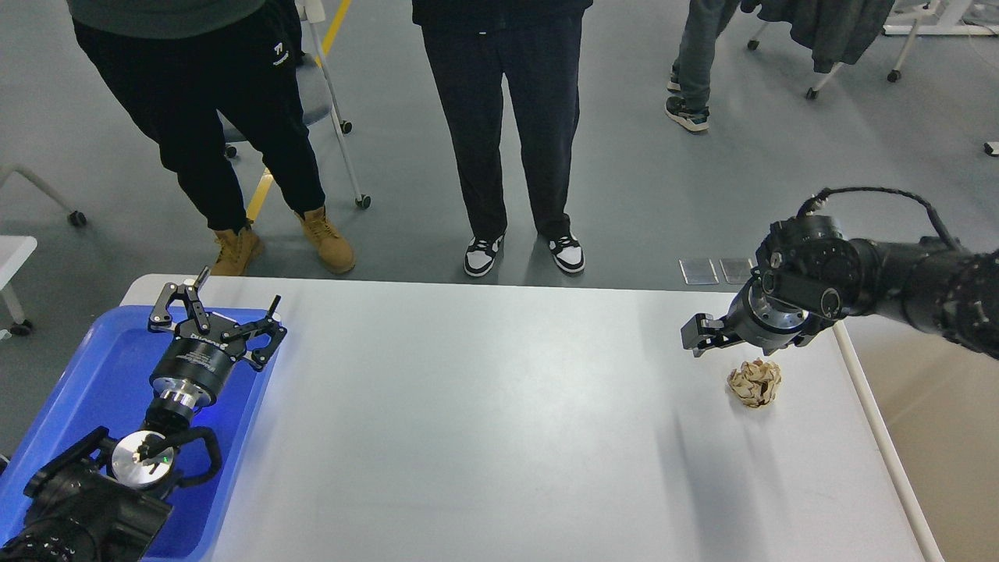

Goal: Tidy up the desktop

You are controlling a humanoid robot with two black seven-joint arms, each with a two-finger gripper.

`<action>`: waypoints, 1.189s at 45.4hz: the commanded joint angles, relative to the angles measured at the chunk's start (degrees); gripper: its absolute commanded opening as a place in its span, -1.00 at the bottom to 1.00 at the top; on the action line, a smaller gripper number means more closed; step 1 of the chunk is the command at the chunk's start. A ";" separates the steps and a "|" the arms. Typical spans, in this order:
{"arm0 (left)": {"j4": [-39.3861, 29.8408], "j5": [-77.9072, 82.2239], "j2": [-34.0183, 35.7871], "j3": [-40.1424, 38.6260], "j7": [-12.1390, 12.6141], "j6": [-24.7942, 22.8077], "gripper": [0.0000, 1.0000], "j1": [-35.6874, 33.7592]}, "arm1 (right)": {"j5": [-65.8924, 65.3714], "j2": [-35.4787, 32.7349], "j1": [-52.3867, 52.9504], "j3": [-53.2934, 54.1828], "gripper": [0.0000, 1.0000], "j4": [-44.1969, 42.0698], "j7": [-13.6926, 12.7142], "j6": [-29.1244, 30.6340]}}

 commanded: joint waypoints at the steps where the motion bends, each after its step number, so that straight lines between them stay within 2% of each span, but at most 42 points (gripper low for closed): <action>1: 0.02 -0.01 0.00 0.00 -0.01 0.00 1.00 0.01 | -2.69 1.80 -8.70 1.93 1.00 -9.27 0.05 -1.23; 14: 0.02 -0.09 0.00 0.00 -0.01 0.00 1.00 0.01 | -8.31 1.97 -11.87 1.84 1.00 -11.82 0.66 -6.94; 51: 0.02 -0.09 0.00 0.00 -0.01 0.00 1.00 -0.08 | -9.28 4.35 -16.43 1.93 1.00 -13.58 1.19 -13.44; 54: 0.02 -0.09 0.00 0.00 -0.10 0.00 1.00 0.01 | -9.28 4.44 -16.87 2.01 0.93 -13.58 1.19 -14.32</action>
